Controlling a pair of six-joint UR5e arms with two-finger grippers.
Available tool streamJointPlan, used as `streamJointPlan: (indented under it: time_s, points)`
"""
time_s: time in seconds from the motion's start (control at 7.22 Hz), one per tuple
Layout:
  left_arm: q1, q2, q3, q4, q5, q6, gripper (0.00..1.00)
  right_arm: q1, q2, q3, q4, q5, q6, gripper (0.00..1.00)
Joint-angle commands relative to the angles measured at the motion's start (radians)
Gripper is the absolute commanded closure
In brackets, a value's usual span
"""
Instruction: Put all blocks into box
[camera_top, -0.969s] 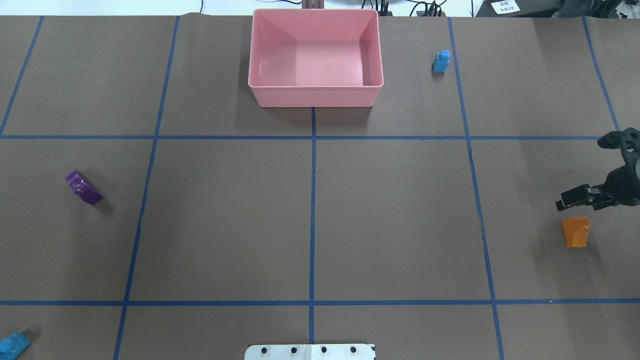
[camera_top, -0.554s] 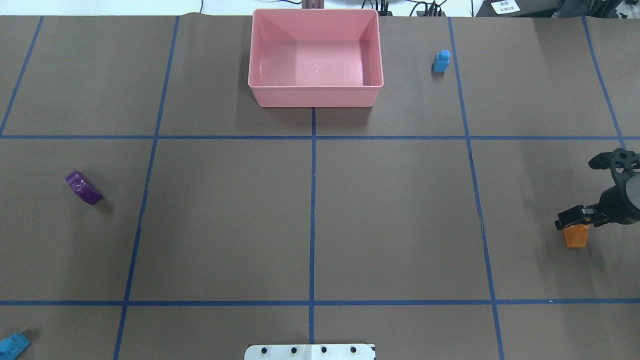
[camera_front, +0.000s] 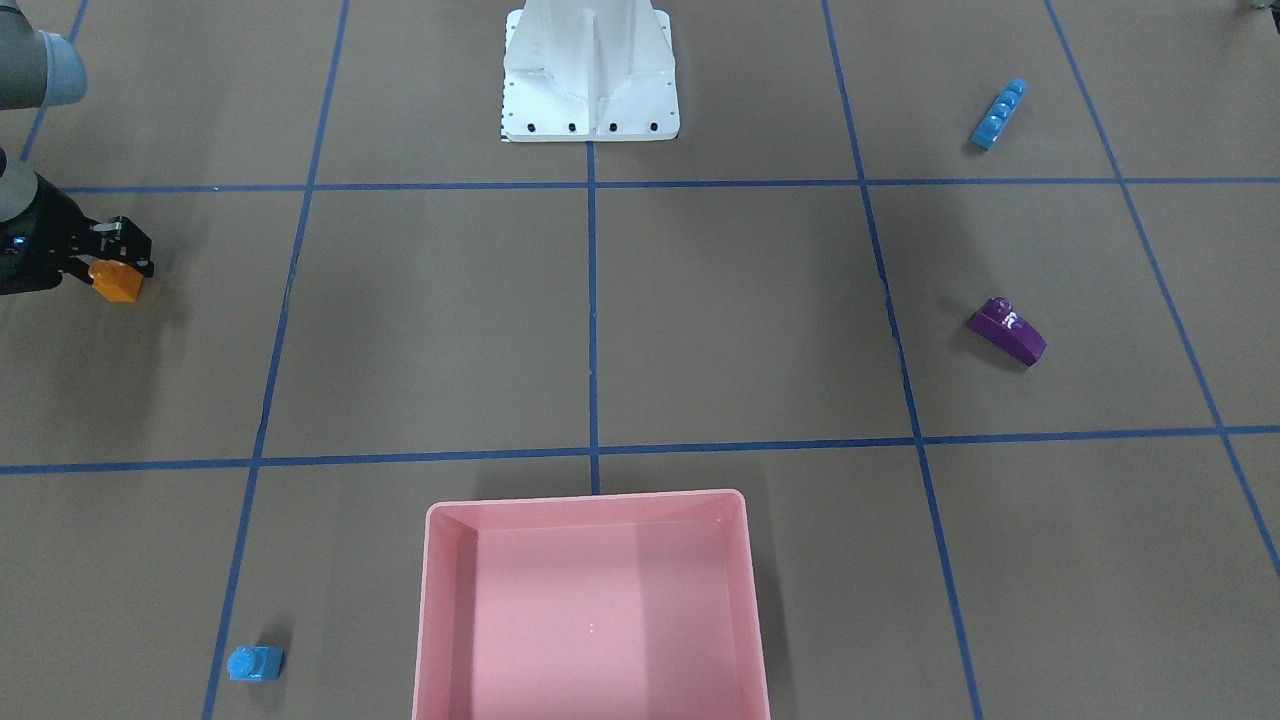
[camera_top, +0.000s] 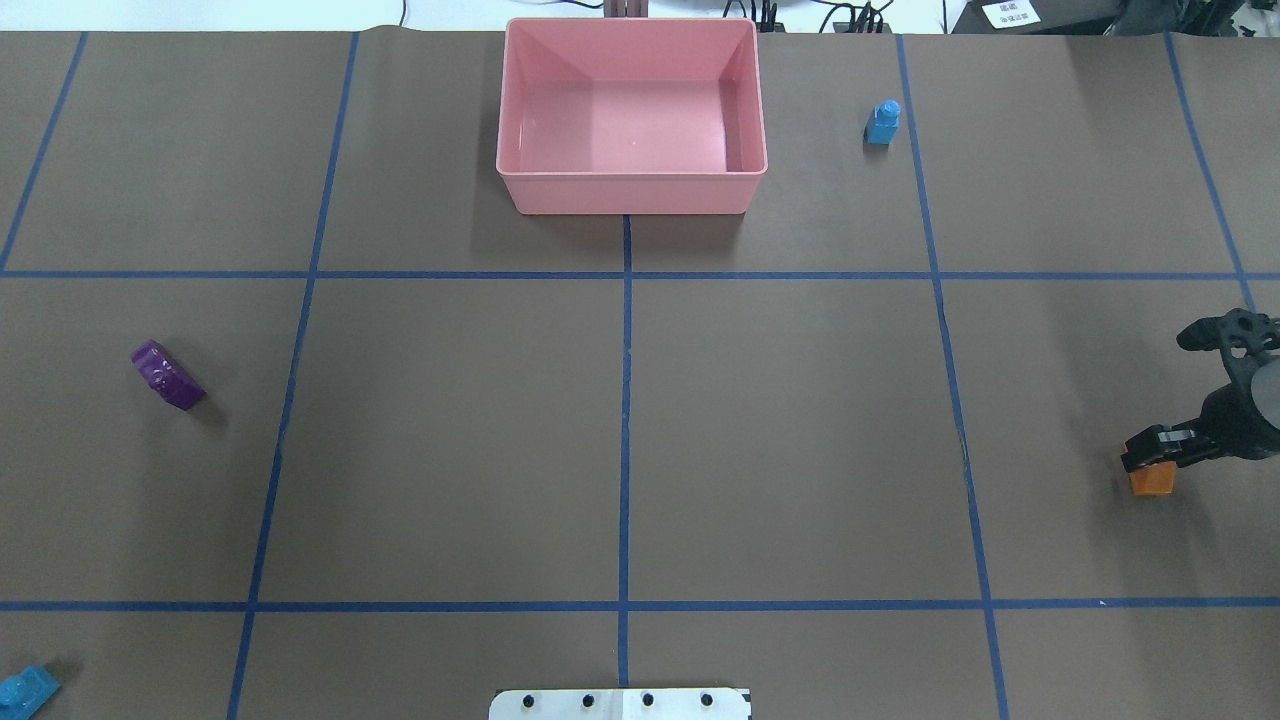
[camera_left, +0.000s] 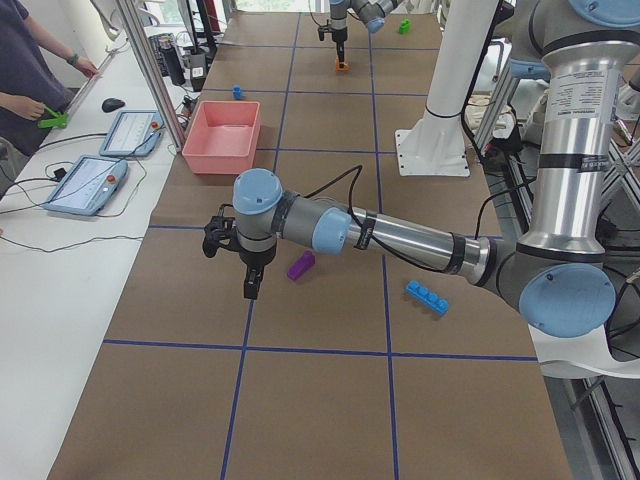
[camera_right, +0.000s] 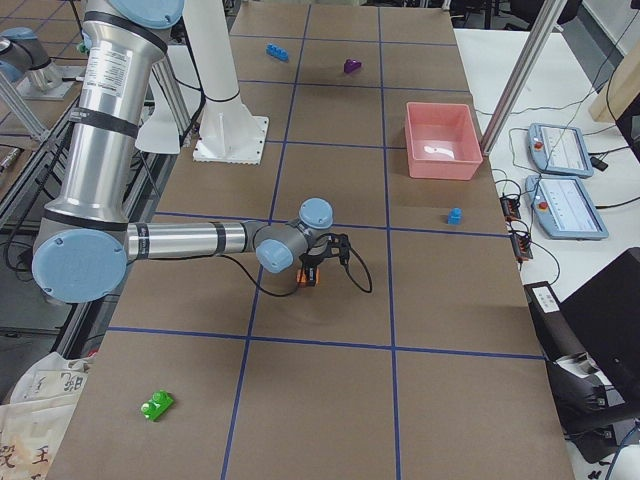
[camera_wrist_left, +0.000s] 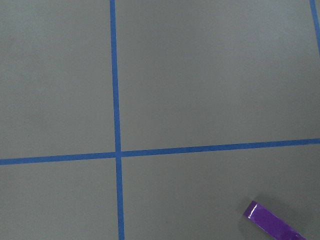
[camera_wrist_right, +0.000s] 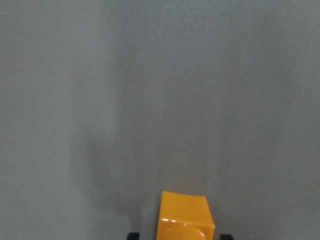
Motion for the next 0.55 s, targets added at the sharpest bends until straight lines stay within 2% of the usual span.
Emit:
streamJointPlan:
  time_s: [0.0, 0.14, 0.42]
  points:
    - [0.002, -0.002, -0.004, -0.001, 0.0, -0.014, 0.0, 0.063, -0.002, 0.017, 0.001, 0.017, -0.004, 1.0]
    - [0.03, -0.005, -0.009, -0.034, 0.0, -0.079, 0.0, 0.113, -0.005, 0.046, 0.0, 0.043, -0.004, 1.0]
    - [0.141, 0.007, -0.01, -0.147, 0.005, -0.344, 0.0, 0.255, 0.003, 0.069, -0.016, 0.201, -0.001, 1.0]
